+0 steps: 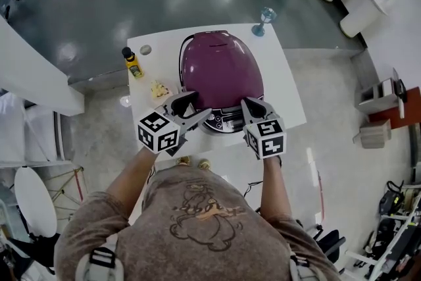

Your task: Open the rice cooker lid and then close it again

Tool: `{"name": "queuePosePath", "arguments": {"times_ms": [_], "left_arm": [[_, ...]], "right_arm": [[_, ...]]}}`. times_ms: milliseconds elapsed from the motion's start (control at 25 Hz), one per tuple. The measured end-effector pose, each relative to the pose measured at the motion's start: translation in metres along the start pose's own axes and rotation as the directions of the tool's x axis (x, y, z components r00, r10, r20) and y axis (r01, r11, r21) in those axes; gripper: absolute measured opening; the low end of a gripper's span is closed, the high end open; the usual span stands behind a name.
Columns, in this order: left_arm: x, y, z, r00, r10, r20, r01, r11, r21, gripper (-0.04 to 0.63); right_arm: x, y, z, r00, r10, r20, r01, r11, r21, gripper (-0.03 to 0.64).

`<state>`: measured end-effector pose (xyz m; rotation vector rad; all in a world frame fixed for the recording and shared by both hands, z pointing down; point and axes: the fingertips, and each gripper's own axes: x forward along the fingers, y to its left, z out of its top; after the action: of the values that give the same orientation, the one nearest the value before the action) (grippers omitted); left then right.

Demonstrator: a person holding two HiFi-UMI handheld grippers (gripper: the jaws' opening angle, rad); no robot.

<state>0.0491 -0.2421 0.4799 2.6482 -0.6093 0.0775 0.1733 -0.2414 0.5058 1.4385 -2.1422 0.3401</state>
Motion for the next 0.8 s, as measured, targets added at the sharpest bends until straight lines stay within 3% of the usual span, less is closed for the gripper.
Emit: {"name": "queuePosePath", "arguments": {"times_ms": [160,440,600,800], "left_arm": [[0.004,-0.004,-0.001,0.999,-0.019,-0.029,0.019,1.000,0.019,0.278],[0.005,-0.002,-0.001,0.997,-0.053,-0.054,0.051,0.998,-0.028,0.275],[0.007,-0.001,-0.003,0.996,-0.061,-0.069,0.060,0.998,-0.020,0.276],[0.005,-0.006,0.002,0.997,-0.051,-0.057,0.052,0.999,0.004,0.275]], "right_arm": [[0.000,0.000,-0.001,1.000,0.004,0.001,-0.004,1.000,0.026,0.005],[0.000,-0.001,-0.002,0.998,-0.055,0.021,0.054,0.996,0.069,0.005],[-0.003,-0.001,-0.004,0.994,-0.091,0.067,0.089,0.995,0.035,0.006],[-0.023,-0.008,0.001,0.976,-0.128,0.175,0.104,0.985,0.139,0.006]]}}
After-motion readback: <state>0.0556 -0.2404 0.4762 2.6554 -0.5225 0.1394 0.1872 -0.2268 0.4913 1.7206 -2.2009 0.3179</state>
